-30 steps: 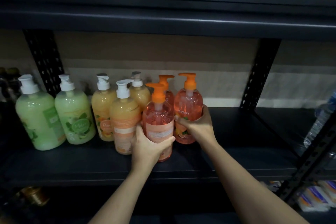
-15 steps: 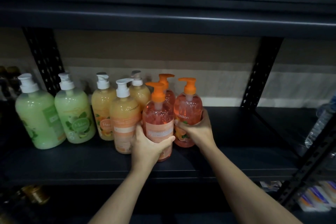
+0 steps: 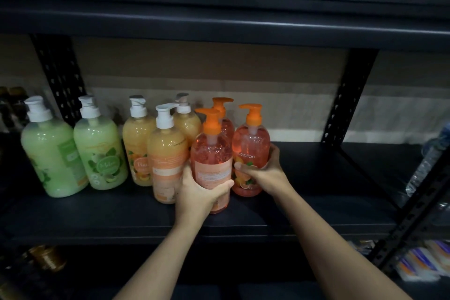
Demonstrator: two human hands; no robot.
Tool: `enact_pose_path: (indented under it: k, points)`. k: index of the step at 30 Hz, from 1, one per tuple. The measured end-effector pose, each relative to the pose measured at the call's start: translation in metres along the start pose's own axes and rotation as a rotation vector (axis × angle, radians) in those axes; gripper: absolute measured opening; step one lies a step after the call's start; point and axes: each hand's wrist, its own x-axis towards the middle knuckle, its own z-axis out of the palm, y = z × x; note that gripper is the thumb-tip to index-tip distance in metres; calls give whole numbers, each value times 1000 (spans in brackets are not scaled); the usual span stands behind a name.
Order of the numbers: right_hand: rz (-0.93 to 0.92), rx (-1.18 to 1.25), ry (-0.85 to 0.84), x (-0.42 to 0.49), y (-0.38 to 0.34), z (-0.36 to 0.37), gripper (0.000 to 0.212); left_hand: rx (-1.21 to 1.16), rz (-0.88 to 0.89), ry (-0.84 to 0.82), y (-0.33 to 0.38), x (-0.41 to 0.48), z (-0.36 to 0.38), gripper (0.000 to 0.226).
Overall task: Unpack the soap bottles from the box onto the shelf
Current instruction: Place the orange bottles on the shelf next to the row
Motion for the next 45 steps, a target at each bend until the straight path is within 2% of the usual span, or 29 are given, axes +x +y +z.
enact_pose_path:
  k: [25,35,41,42,45]
  points:
    - [-3,-20,25,-9,-1,6,103,23,-62,-59,2,3,0,102]
    - [-16,-42,31,-14,-2,5,103,115,-92,-116,8,1,-3,107]
    - [-122,-62,79,-19,-1,2,83,185,-155,-208,16,4,-10,114]
    - [-134,-77,91,-21,-2,1,83,185,-173,-224,18,5,-11,115]
    - [-148,-115,137,-30,-3,-3,100,201,-219,-222,25,3,-10,111]
